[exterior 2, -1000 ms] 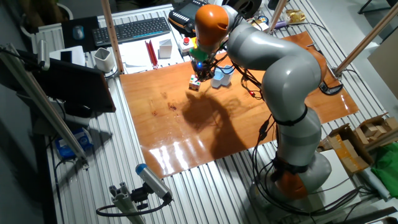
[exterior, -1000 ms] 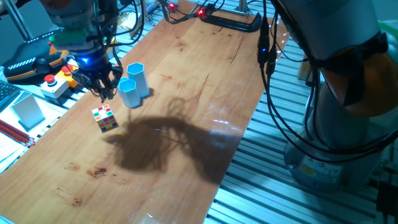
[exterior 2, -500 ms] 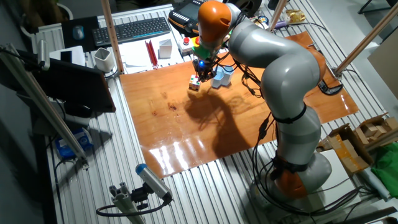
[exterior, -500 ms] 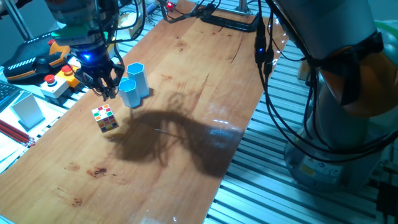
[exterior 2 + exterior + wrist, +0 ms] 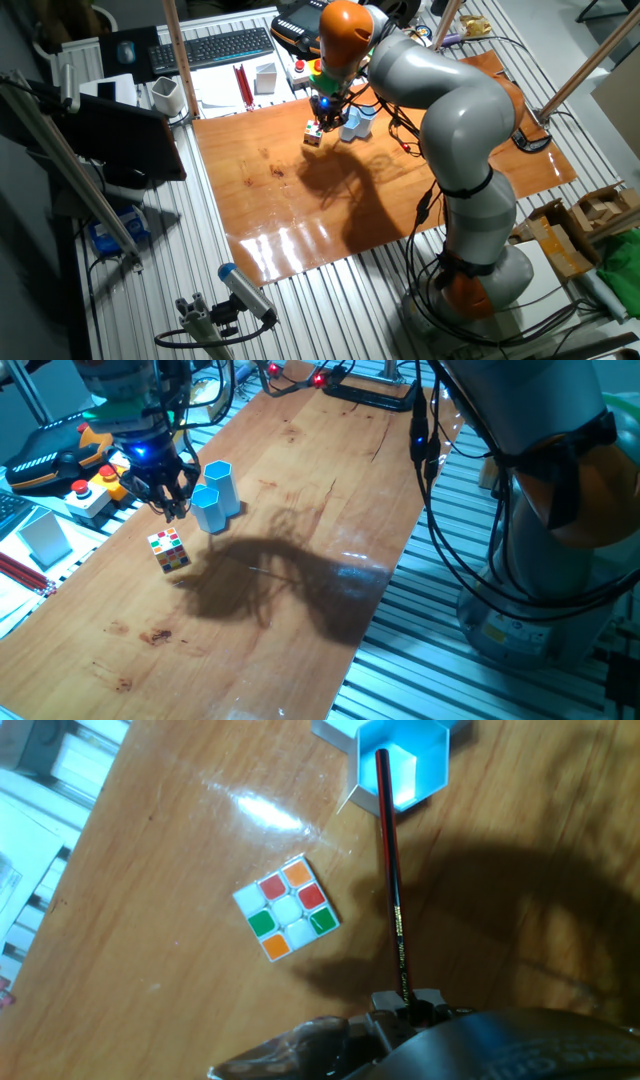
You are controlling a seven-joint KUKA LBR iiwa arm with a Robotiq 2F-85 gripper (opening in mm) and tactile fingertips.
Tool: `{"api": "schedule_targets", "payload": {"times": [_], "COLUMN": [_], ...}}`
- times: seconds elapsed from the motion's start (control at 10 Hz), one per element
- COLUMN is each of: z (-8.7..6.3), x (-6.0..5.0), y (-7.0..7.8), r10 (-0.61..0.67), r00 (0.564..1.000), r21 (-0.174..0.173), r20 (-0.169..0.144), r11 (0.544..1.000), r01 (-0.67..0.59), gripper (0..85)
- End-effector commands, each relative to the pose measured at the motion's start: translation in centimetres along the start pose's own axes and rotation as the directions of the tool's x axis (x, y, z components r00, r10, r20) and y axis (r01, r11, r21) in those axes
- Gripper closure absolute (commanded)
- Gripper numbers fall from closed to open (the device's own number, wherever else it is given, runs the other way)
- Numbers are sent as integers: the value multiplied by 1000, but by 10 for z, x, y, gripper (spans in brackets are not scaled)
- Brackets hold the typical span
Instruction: Put the pen into the pen holder
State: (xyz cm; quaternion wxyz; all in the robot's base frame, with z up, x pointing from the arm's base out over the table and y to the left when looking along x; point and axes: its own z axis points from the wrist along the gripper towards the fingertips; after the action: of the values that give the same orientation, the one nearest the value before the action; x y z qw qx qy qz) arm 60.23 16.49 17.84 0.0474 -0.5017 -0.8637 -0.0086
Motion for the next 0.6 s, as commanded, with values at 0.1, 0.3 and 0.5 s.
{"api": "schedule_targets", "payload": {"times": [0.1,0.3,0.5], "z": [0,0,0], "x": [0,1,1], "y": [0,1,1], "r10": [-2,-5,-6], "r00": [1000,1000,1000], "r21": [-3,-3,-1], "r20": [1,4,4], "r11": [1000,1000,1000], "r01": [2,5,6], "gripper": [843,843,843]}}
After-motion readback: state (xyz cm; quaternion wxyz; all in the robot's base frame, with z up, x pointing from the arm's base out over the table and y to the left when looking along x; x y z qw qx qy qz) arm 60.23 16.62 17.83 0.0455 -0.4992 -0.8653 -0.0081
